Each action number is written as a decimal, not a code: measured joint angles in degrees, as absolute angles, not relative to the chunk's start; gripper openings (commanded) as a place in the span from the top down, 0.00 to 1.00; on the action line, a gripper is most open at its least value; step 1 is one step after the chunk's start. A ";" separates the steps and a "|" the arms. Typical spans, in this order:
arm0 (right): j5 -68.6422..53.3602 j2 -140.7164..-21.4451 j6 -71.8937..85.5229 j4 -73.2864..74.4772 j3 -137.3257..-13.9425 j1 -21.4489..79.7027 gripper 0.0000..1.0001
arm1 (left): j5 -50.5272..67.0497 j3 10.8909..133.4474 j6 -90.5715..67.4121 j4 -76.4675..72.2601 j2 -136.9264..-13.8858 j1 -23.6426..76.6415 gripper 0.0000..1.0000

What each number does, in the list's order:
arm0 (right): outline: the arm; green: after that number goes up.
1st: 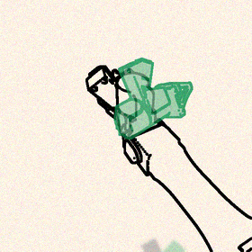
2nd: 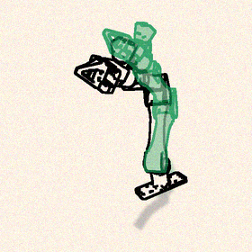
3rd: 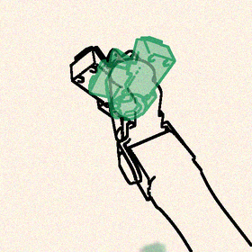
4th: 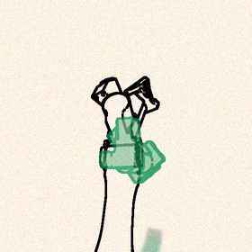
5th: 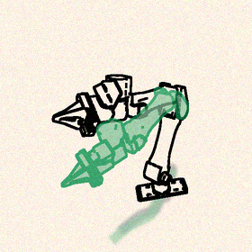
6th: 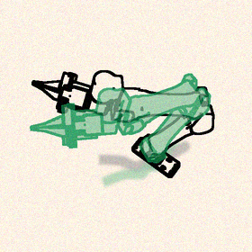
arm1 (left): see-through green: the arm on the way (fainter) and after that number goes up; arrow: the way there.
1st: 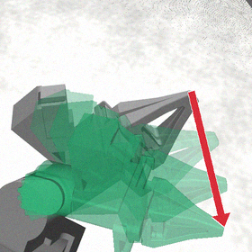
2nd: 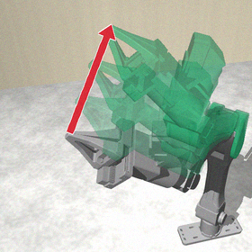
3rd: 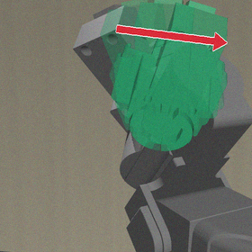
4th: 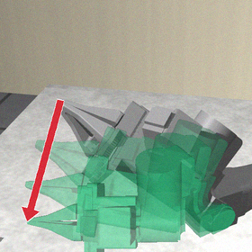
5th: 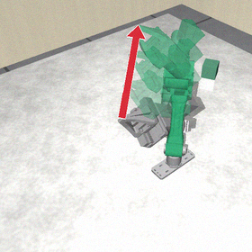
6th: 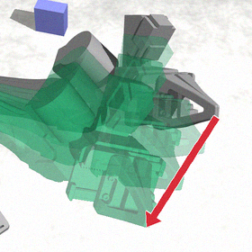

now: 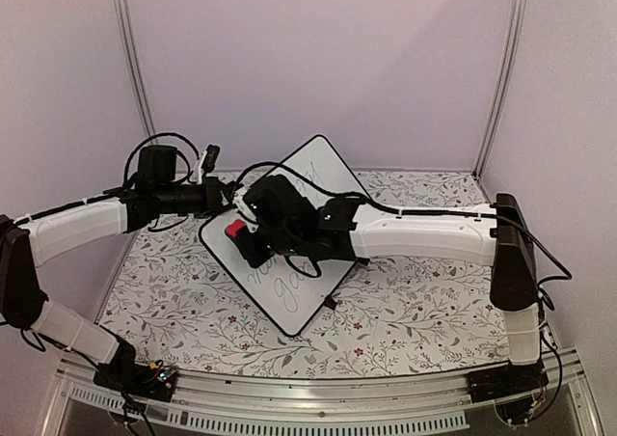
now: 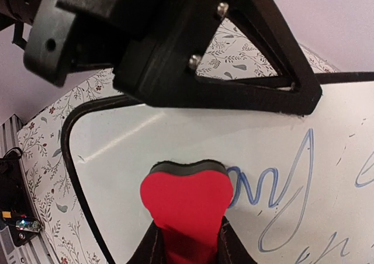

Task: Erase the whiteboard
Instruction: Erase the whiteboard at the center of the board.

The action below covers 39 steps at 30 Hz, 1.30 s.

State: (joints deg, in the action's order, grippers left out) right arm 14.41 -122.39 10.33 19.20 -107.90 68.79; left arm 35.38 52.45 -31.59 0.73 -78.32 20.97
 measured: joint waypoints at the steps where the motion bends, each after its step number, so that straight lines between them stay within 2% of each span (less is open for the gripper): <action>1: 14.37 -121.64 10.63 19.07 -106.52 68.79 0.87 | 35.38 52.45 -31.59 0.71 -78.32 20.97 1.00; 11: 14.22 -117.45 12.88 19.40 -98.45 68.60 0.87 | 35.53 52.45 -31.62 0.64 -78.32 20.97 1.00; 18: 14.17 -116.95 13.15 20.10 -97.91 68.58 0.88 | 35.57 52.45 -31.62 0.62 -78.32 20.99 1.00; 32: 13.58 -123.28 11.31 26.59 -112.77 68.47 0.88 | 35.73 52.45 -31.64 0.45 -78.32 20.99 1.00; 39: 13.39 -123.90 10.90 27.22 -113.95 68.47 0.88 | 35.59 52.45 -31.62 0.51 -78.32 20.99 1.00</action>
